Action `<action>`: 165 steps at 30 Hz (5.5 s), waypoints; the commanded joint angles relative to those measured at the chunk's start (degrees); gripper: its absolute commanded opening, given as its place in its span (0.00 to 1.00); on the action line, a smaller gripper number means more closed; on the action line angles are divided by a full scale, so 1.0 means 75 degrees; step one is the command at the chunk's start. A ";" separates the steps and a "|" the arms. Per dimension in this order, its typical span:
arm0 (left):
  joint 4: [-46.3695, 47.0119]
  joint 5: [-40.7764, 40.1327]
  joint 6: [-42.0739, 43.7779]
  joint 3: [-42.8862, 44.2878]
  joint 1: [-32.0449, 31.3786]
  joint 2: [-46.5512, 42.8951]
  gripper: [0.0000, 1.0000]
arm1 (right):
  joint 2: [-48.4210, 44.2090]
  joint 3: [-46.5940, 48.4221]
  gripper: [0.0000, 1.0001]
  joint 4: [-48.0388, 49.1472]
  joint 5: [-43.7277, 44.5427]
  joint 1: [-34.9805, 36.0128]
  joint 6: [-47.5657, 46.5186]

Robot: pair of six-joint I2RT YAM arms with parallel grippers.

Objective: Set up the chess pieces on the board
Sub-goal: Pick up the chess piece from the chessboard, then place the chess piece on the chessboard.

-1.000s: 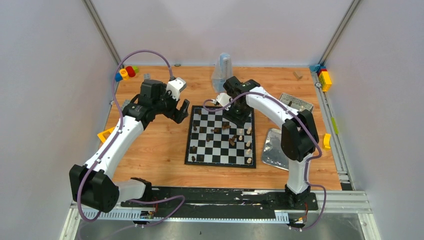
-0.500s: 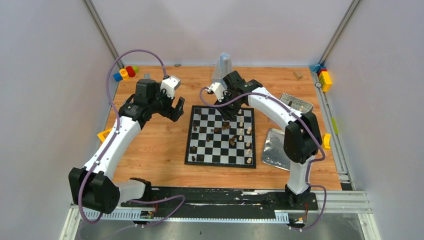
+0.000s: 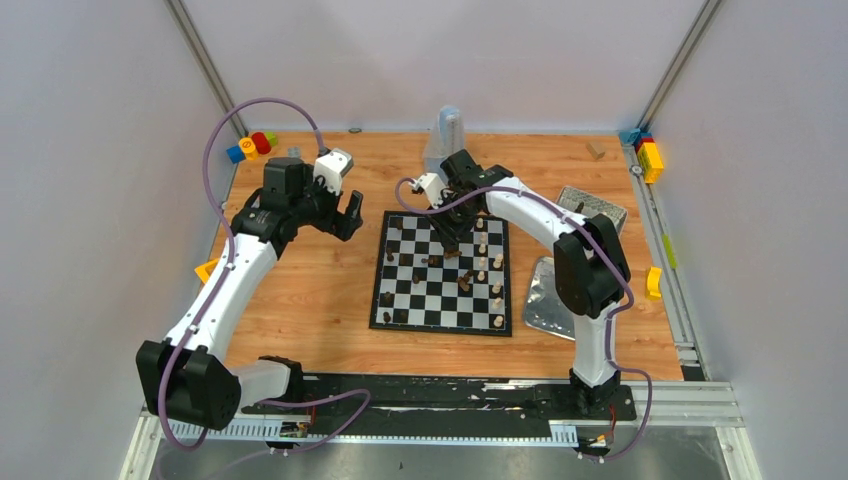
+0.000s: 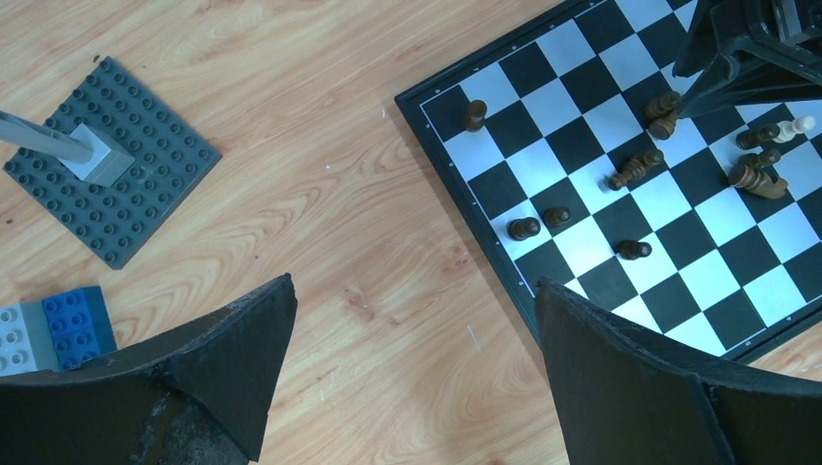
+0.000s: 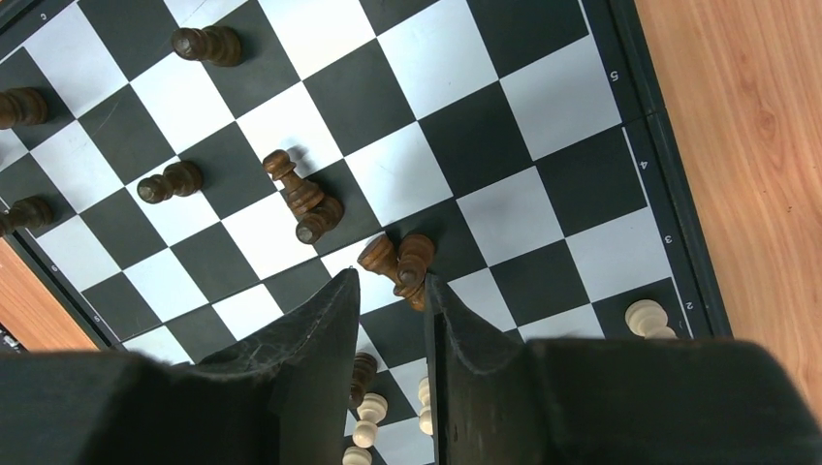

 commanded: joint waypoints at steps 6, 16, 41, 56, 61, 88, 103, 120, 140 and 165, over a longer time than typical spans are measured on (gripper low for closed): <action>0.0162 0.0195 -0.0048 0.0099 0.0037 -0.0268 1.00 | 0.0210 -0.0060 0.31 0.0319 0.0121 -0.0010 0.0122; 0.0183 0.0106 -0.0123 0.0107 0.0111 -0.0305 1.00 | -0.0124 -0.0265 0.37 0.0328 -0.0869 0.0149 -0.0273; 0.0220 0.0328 -0.0283 0.0077 0.0481 -0.0380 1.00 | 0.0454 -0.0138 0.31 0.0259 -0.0913 0.0442 -0.0436; 0.0236 0.0440 -0.0268 0.0045 0.0504 -0.0364 1.00 | 0.0458 0.0032 0.34 0.0260 -0.0881 0.0441 -0.0451; 0.0243 0.0451 -0.0265 0.0028 0.0506 -0.0369 1.00 | 0.0499 0.0129 0.33 0.0242 -0.0842 0.0442 -0.0471; 0.1185 0.3443 -0.0557 -0.0697 0.0486 -0.0095 0.93 | -0.0387 0.0324 0.02 -0.0032 -0.1099 0.0137 0.0081; 0.4336 0.4048 -0.2245 -0.1215 -0.1032 0.0949 0.79 | -0.1123 0.0687 0.00 -0.0143 -0.2075 -0.0397 0.1121; 0.4650 0.1579 -0.2199 -0.1028 -0.2462 0.2015 0.63 | -0.0938 0.0771 0.00 -0.0146 -0.2138 -0.0754 0.1714; 0.4461 0.1256 -0.2053 -0.0481 -0.2777 0.2526 0.50 | -0.0844 0.0783 0.00 -0.0137 -0.2222 -0.0754 0.1705; 0.3654 0.1458 -0.1503 -0.0225 -0.2802 0.2361 0.06 | -0.1018 0.0588 0.00 -0.0131 -0.1960 -0.0948 0.1571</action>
